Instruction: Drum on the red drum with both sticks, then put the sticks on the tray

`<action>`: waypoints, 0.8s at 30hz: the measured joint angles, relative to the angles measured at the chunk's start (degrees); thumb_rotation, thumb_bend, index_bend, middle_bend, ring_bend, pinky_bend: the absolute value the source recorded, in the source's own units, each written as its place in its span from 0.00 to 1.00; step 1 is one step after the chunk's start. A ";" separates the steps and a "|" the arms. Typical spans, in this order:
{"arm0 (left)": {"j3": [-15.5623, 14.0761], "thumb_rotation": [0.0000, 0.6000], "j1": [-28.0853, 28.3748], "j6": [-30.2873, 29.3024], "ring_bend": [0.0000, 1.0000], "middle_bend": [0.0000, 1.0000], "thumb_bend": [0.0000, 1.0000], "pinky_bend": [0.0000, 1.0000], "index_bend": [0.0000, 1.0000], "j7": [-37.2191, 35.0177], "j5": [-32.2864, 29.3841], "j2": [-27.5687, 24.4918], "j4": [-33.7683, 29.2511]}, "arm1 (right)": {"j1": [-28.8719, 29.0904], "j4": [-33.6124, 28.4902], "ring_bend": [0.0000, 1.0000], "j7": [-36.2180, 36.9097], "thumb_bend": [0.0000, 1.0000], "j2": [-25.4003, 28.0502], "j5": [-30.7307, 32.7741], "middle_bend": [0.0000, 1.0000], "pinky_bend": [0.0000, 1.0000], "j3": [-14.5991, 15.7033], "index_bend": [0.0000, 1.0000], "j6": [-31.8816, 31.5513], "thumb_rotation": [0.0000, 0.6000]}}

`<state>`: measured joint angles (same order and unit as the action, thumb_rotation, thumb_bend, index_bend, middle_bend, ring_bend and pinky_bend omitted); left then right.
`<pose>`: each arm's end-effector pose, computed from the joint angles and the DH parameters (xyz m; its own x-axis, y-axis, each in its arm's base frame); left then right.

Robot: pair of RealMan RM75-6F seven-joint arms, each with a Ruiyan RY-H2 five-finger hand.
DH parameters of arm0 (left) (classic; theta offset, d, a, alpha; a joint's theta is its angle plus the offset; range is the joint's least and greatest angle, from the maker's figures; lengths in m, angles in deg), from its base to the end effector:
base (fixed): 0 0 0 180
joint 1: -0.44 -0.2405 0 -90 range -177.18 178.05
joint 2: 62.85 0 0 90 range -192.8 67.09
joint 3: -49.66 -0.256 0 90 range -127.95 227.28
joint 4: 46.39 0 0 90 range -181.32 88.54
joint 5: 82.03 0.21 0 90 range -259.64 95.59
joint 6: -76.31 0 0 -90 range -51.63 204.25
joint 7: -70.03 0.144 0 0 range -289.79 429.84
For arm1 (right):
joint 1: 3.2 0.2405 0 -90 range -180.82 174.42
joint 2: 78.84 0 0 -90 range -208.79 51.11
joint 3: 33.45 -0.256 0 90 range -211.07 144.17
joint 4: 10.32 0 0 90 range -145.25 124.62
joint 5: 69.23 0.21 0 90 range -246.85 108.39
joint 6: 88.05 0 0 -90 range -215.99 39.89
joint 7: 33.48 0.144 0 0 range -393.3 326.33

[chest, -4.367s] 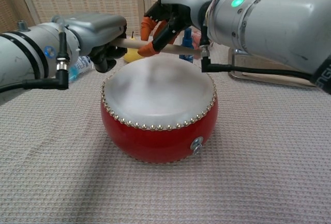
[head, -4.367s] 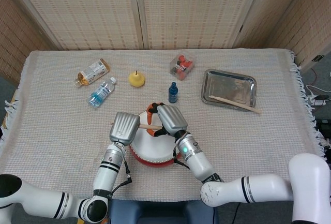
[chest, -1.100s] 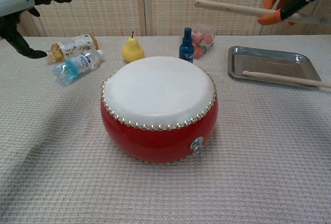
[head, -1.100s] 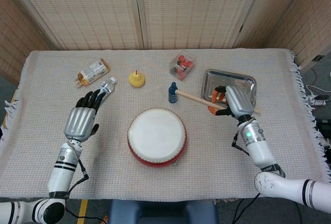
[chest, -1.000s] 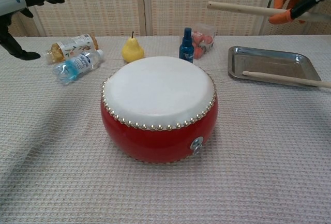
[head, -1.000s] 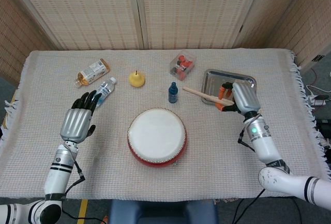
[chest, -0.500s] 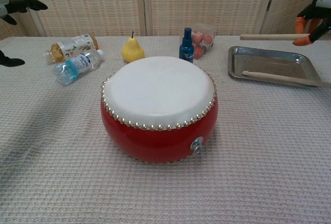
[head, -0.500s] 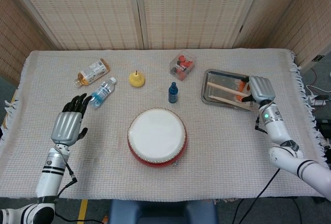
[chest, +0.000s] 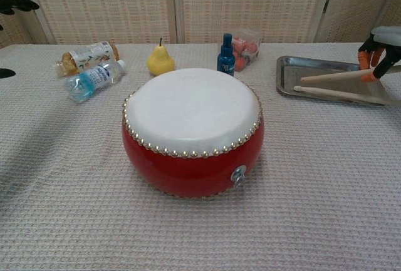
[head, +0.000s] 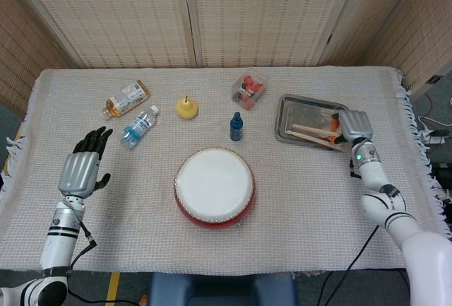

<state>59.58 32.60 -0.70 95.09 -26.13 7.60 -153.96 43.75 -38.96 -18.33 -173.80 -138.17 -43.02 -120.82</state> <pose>-0.1868 0.3045 0.1091 0.3711 0.0534 0.9270 0.9281 -0.0536 -0.3685 -0.3050 -0.4643 0.0724 0.4794 -0.2698 0.8351 -0.8620 0.0336 0.5057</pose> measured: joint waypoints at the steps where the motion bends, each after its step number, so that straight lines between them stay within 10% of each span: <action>1: 0.07 1.00 -0.13 -0.02 0.00 0.00 0.24 0.15 0.00 -0.18 0.05 -0.05 0.03 | 0.20 1.18 0.23 0.24 0.63 -0.63 -0.44 0.34 0.31 0.14 0.43 0.25 1.00; 8: 0.94 1.00 -1.35 -0.10 0.00 0.00 0.24 0.15 0.00 -1.98 -0.14 -0.77 0.38 | 1.19 6.85 0.09 1.24 0.40 -3.50 -1.96 0.19 0.20 0.05 0.12 2.15 1.00; 14: 1.40 1.00 -1.88 0.90 0.00 0.00 0.23 0.15 0.00 -3.25 -0.02 -1.86 0.80 | 0.72 4.74 0.07 2.58 0.37 -2.21 -2.13 0.16 0.20 -0.92 0.08 0.98 1.00; 24: 1.05 1.00 -3.58 2.17 0.00 0.00 0.24 0.16 0.00 -7.65 2.40 -3.30 5.15 | -5.93 -21.16 0.07 2.31 0.37 11.67 -4.39 0.16 0.19 -0.98 0.17 -12.52 1.00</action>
<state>60.63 29.02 1.46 87.44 -23.73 4.30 -148.81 37.82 -60.12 -16.02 -162.14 -142.56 -44.00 -133.34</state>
